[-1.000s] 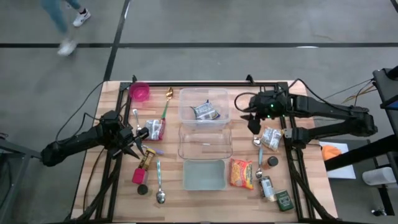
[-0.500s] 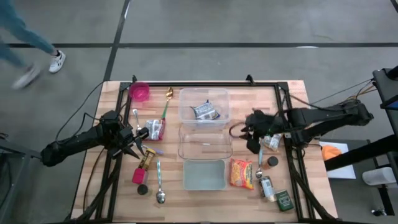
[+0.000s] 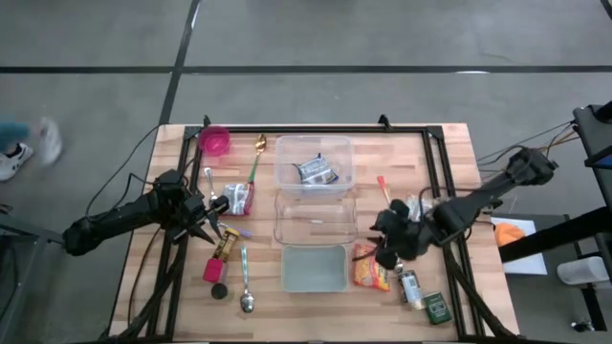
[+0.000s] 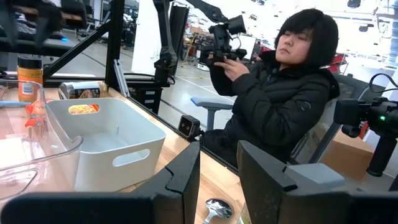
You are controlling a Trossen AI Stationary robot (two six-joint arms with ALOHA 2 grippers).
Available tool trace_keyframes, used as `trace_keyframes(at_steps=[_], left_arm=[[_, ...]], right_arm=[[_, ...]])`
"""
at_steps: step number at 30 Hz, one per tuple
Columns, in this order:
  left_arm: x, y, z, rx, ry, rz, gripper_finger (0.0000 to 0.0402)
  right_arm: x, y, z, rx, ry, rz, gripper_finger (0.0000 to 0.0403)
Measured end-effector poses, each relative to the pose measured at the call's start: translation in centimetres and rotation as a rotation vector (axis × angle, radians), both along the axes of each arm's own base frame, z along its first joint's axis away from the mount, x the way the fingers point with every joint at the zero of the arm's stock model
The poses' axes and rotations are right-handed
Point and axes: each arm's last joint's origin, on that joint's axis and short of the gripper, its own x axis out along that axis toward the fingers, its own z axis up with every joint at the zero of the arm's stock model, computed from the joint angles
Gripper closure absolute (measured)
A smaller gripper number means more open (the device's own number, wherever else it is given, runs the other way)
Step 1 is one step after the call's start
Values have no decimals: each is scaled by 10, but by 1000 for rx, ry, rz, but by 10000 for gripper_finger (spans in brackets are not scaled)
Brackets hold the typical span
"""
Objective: Pick & Place Food Item
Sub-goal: Put the orange noodle pack into the white bin
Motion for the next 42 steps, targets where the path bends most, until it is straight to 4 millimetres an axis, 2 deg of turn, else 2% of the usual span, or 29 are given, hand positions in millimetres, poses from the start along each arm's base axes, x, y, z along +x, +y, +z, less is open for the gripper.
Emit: trace_keyframes(at_steps=[8,18,32,35,42], left_arm=[[0,0,0,0,0,0,291],[0,0,0,0,0,0,291],[0,0,0,0,0,1,291],[0,0,0,0,0,0,291],[0,0,0,0,0,0,291]], right_arm=[[10,25,-30,27,76,-48,255],[22,33,-63,20,159,-159,255],[26,34,-66,4,99,-227,254],[26,34,-67,11,99,-242,239],[26,34,-69,-6,103,-222,156]])
